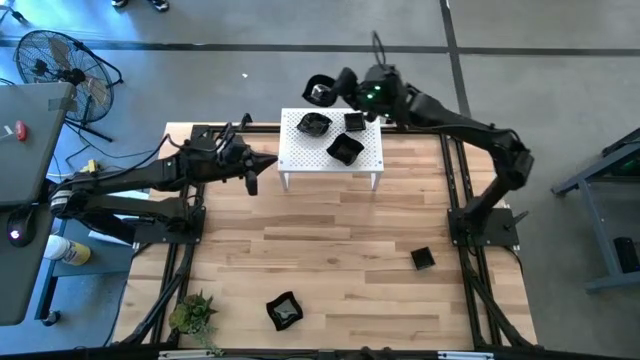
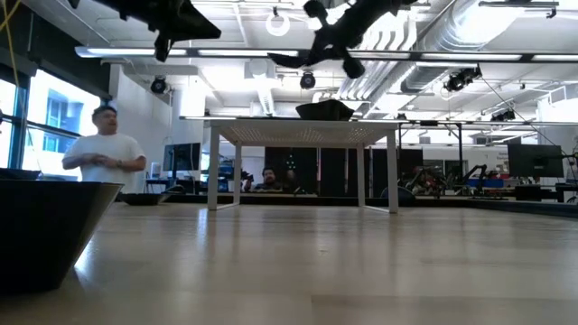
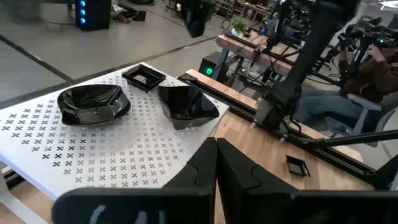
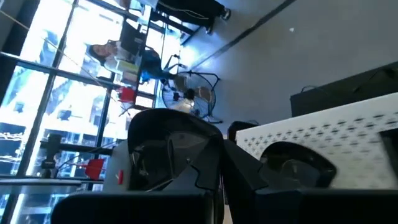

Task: Pick & Place Mini shaped plates
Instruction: Stack the leaf-shaped plate on top of the stacked leaf-shaped plate on the shelf

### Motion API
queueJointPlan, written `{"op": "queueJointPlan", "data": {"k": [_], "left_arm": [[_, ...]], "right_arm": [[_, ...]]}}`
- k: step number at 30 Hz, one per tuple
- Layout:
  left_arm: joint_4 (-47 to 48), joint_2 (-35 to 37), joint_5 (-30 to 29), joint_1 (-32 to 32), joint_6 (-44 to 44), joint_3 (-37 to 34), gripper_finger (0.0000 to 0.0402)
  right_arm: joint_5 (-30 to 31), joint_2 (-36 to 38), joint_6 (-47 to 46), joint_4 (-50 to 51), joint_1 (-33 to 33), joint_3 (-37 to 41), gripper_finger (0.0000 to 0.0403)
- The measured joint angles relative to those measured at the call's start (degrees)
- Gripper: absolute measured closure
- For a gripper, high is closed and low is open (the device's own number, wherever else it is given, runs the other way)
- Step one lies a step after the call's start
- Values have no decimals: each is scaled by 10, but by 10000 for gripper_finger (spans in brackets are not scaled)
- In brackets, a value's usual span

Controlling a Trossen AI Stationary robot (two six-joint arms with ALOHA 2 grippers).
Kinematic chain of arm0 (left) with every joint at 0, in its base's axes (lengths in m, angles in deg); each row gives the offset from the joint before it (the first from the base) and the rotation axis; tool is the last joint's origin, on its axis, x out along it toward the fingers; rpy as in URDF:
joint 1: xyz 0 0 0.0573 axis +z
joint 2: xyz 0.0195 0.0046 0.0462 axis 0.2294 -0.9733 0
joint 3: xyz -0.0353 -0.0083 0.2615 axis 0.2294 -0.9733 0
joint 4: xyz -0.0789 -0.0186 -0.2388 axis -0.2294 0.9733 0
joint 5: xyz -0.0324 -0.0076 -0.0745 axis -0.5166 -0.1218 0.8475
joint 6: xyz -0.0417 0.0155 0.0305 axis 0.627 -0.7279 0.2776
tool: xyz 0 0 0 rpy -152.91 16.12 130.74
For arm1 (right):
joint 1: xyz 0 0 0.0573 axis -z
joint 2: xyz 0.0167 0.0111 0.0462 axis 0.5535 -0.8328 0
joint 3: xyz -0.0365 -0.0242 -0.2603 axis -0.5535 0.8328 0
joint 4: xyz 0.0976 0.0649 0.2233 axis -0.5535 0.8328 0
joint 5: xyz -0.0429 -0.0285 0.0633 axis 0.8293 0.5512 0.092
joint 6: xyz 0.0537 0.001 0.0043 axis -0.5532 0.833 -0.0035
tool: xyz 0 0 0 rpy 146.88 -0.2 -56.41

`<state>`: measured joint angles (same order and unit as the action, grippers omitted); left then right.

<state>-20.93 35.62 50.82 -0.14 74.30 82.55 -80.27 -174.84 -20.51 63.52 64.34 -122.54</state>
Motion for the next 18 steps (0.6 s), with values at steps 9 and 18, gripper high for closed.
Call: {"op": "queueJointPlan", "data": {"k": [9, 18], "left_arm": [[1, 1, 11, 0, 3, 0, 402], [0, 1, 13, 0, 4, 0, 401]], "right_arm": [[-28, -75, -59, 26, -11, -39, 391], [-10, -82, -74, 65, -12, -32, 391]]}}
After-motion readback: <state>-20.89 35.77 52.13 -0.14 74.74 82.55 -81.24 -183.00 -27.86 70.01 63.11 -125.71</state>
